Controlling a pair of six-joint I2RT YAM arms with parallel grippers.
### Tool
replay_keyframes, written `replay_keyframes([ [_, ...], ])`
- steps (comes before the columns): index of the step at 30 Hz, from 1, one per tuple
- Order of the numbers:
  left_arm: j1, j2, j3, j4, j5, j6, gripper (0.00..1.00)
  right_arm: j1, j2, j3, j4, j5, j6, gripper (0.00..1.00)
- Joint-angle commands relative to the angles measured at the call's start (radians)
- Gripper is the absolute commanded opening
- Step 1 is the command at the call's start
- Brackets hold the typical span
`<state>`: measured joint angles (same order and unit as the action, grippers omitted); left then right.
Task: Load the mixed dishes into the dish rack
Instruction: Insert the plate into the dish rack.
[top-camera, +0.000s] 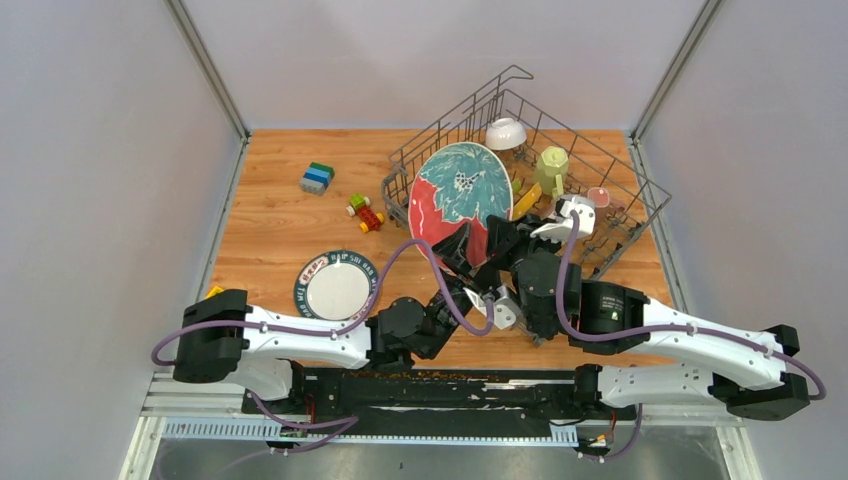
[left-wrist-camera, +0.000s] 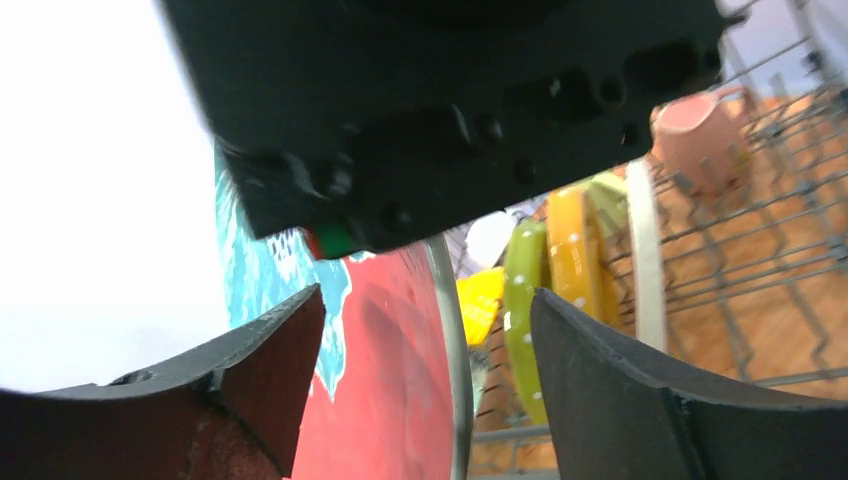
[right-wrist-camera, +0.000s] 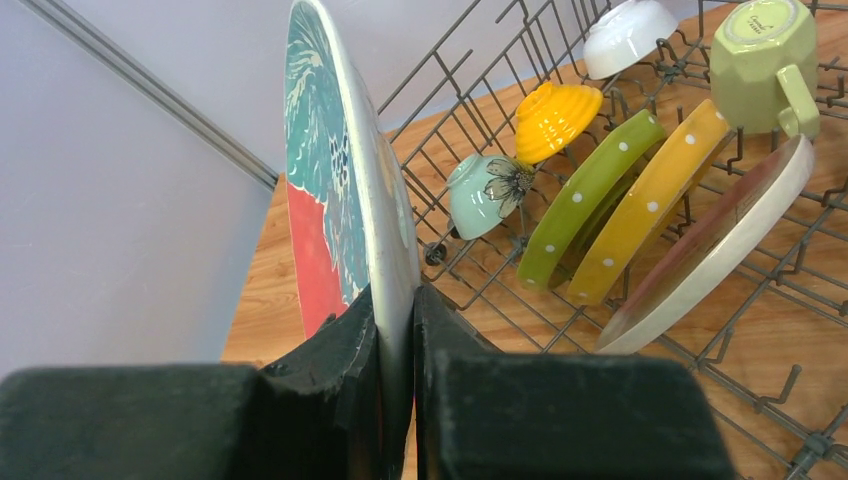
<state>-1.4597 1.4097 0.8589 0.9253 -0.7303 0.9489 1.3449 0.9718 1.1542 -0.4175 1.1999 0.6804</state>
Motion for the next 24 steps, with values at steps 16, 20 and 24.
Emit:
replay_keyframes([
  [16,0.099,-0.023,-0.027,0.024,-0.059,-0.055,0.59,0.001,-0.065,0.048,0.085,-0.021,0.14,0.0],
  [20,0.119,-0.003,-0.02,0.037,-0.047,-0.036,0.61,0.0,-0.055,0.054,0.07,-0.05,0.162,0.0],
  [24,0.125,0.03,-0.008,0.09,-0.049,0.013,0.46,0.0,-0.048,0.057,0.048,-0.053,0.179,0.0],
])
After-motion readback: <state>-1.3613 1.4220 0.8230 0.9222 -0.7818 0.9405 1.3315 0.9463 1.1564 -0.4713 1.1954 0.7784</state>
